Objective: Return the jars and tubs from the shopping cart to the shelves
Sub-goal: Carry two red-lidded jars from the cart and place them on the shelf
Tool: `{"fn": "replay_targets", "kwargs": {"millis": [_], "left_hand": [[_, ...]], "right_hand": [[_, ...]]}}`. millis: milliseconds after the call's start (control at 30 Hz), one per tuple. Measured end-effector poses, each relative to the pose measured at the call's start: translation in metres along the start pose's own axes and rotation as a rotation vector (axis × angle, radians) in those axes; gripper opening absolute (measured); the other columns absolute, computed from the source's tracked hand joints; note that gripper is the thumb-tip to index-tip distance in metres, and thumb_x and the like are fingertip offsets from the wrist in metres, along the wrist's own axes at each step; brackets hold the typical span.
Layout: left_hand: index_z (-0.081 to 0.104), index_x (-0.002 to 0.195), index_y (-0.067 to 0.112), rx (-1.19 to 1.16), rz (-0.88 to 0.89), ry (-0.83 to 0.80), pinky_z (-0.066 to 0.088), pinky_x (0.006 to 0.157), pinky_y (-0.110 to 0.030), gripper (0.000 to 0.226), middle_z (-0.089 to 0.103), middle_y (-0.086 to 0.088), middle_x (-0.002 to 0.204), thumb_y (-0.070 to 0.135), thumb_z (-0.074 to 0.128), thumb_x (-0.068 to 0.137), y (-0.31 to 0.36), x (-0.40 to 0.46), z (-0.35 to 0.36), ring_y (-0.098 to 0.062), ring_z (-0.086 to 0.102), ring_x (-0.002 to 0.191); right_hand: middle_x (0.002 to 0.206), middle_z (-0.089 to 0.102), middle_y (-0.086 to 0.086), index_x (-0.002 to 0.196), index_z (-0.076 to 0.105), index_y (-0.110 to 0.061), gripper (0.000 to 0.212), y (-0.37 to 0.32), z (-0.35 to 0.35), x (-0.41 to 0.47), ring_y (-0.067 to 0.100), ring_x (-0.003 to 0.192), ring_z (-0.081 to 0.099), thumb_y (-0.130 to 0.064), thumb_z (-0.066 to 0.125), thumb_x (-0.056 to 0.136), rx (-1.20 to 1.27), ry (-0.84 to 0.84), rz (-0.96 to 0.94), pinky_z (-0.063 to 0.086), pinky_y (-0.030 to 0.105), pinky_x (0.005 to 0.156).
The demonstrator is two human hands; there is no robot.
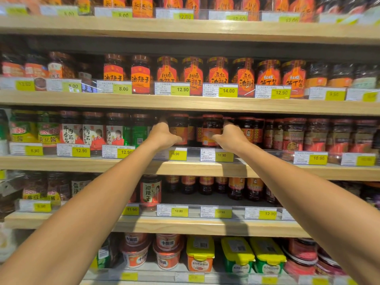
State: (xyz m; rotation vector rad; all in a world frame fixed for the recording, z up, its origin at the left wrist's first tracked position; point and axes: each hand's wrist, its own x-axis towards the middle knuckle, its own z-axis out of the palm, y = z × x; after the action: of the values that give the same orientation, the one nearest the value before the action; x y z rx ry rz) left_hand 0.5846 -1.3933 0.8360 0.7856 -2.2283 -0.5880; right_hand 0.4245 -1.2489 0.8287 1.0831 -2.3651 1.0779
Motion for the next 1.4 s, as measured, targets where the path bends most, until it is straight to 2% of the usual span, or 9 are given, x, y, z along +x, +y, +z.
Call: {"fn": "replay_targets", "kwargs": {"millis": [100,267,433,500,533,633,833,1067,1400], "left_hand": [[0.057,0.105,0.007,0.097,-0.011,0.098,0.054,0.086,-0.041,0.053,0.062,-0.012,0.112,0.044,0.083,0.076,-0.001,-0.001,0.004,-0.033,0.061,0.105],[0.056,0.096,0.012,0.159,0.006,0.123,0.055,0.080,-0.039,0.052,0.067,-0.010,0.108,0.057,0.076,0.078,-0.005,0.000,0.013,-0.031,0.063,0.101],[0.055,0.108,0.009,0.185,0.089,0.152,0.051,0.076,-0.040,0.062,0.064,-0.012,0.114,0.065,0.063,0.083,-0.011,-0.016,0.004,-0.034,0.062,0.102],[0.047,0.131,0.012,0.201,0.180,0.225,0.052,0.087,-0.044,0.071,0.059,-0.008,0.131,0.063,0.061,0.085,-0.019,-0.031,-0.001,-0.032,0.058,0.117],[0.043,0.138,0.016,0.180,0.239,0.255,0.052,0.092,-0.045,0.070,0.057,-0.005,0.135,0.059,0.061,0.087,-0.023,-0.040,-0.001,-0.029,0.057,0.121],[0.047,0.138,0.025,0.059,0.487,0.297,0.049,0.097,-0.043,0.054,0.057,0.004,0.134,0.042,0.063,0.090,-0.029,-0.071,0.005,-0.020,0.057,0.121],[0.053,0.132,0.025,-0.055,0.805,0.061,0.050,0.092,-0.038,0.043,0.057,0.009,0.126,0.032,0.065,0.092,0.006,-0.115,0.057,-0.012,0.058,0.112],[0.050,0.136,0.029,-0.075,1.023,-0.220,0.050,0.099,-0.045,0.053,0.055,0.007,0.136,0.052,0.053,0.088,0.082,-0.152,0.172,-0.017,0.051,0.129],[0.050,0.140,0.020,-0.076,1.254,-0.467,0.045,0.105,-0.041,0.070,0.054,-0.004,0.141,0.066,0.042,0.087,0.244,-0.268,0.319,-0.026,0.052,0.128]], "right_hand": [[0.102,0.064,0.007,0.108,0.058,-0.011,0.048,-0.002,0.001,-0.001,0.026,0.090,0.063,-0.054,0.068,0.088,-0.010,0.006,0.013,0.057,0.043,0.083],[0.102,0.064,0.007,0.111,0.058,-0.010,0.045,-0.005,-0.001,-0.004,0.025,0.088,0.063,-0.050,0.066,0.091,-0.024,-0.009,0.028,0.057,0.042,0.081],[0.084,0.062,0.008,0.086,0.057,-0.007,0.049,-0.005,-0.018,-0.024,0.021,0.069,0.057,-0.056,0.058,0.094,-0.067,-0.068,0.011,0.045,0.035,0.062],[0.092,0.065,0.007,0.107,0.057,-0.005,0.066,0.003,-0.026,-0.039,0.023,0.082,0.063,-0.068,0.054,0.089,-0.077,-0.029,-0.026,0.050,0.037,0.066],[0.105,0.068,0.009,0.126,0.053,-0.006,0.079,0.009,-0.029,-0.048,0.026,0.097,0.064,-0.073,0.053,0.087,-0.074,-0.007,-0.055,0.054,0.041,0.076],[0.139,0.059,0.004,0.150,0.038,-0.018,0.084,0.030,-0.037,-0.078,0.024,0.127,0.054,-0.071,0.055,0.087,-0.026,0.050,-0.153,0.047,0.043,0.102],[0.149,0.048,-0.007,0.149,0.042,-0.023,0.063,0.088,-0.066,-0.144,0.009,0.137,0.041,-0.052,0.059,0.096,-0.123,0.163,-0.256,0.035,0.028,0.112],[0.151,0.047,-0.003,0.150,0.040,-0.024,0.066,0.191,-0.134,-0.231,0.015,0.139,0.040,-0.056,0.057,0.095,-0.380,0.093,-0.048,0.038,0.035,0.112],[0.156,0.038,-0.009,0.152,0.035,-0.032,0.067,0.328,-0.285,-0.396,0.011,0.143,0.033,-0.062,0.053,0.095,-0.523,0.048,0.314,0.036,0.035,0.113]]}}
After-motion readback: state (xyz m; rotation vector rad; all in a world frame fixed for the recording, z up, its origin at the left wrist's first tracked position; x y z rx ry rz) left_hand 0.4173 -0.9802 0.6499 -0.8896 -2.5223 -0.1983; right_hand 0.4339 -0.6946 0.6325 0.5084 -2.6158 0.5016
